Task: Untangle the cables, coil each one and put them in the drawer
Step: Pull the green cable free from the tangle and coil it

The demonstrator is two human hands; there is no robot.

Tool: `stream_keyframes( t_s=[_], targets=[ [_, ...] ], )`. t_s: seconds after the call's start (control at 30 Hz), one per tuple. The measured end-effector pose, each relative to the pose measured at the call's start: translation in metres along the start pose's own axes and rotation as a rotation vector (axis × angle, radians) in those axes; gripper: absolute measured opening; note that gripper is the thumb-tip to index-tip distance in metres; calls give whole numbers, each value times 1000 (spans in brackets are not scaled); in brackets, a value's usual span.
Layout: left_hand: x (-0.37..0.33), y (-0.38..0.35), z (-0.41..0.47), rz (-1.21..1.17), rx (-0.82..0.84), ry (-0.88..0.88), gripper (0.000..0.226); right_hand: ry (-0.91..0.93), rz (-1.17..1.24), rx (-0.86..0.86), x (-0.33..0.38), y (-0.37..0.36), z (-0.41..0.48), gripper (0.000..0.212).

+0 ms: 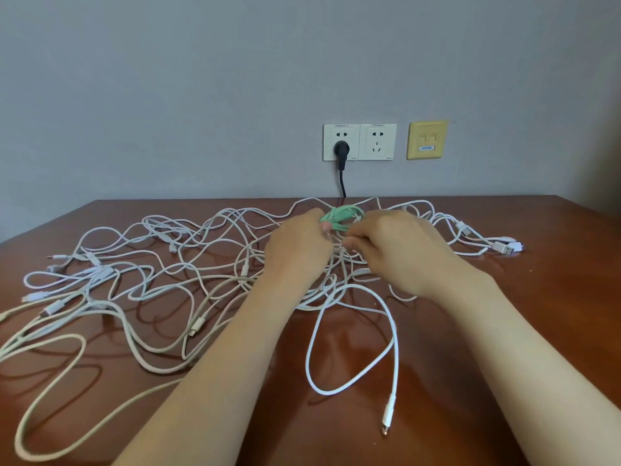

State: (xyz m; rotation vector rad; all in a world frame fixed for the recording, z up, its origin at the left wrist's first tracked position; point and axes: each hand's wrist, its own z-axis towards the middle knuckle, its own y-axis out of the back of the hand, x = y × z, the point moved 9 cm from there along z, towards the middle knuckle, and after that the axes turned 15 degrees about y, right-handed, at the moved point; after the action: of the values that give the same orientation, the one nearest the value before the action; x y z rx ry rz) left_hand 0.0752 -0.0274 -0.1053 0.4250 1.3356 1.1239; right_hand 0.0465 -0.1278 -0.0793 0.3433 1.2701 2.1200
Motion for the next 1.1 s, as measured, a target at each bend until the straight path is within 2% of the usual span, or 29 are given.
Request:
stream_keyframes(
  t_s=[0.07,0.17,0.33,0.4,0.47,0.53,0.6,0.73,0.9,1.1],
  targets=[
    [-5,-3,-4,139,-17,-41,15,-27,10,-24,-4,6,-2,28],
    [-14,-15,-10,308,30,-141,25,-63,15,-49,-9,11,-5,26],
    [-35,-31,-21,379,126,-376,33,-224,232,-172,-39,12,-17,12],
    [-37,-35,-25,264,211,-435,38,-285,452,-269,-52,11,-22,20],
    [-36,-35,-26,20,326,-414,39,-328,717,-348,-58,7,-25,24],
    [-39,-34,-27,-176,380,-415,30,-372,908,-380,-62,-1,-28,20],
    [-40,-32,-28,-269,384,-420,22,-437,989,-381,-69,-12,-33,18],
    [-34,-22,-21,-385,306,-321,19,-503,895,-300,-78,-30,-41,22],
    [-23,-8,-9,-455,150,-178,18,-433,870,-275,-65,-38,-29,24],
    [-3,8,1,-390,-39,-36,20,-233,282,11,-30,-27,-11,38]
  ],
)
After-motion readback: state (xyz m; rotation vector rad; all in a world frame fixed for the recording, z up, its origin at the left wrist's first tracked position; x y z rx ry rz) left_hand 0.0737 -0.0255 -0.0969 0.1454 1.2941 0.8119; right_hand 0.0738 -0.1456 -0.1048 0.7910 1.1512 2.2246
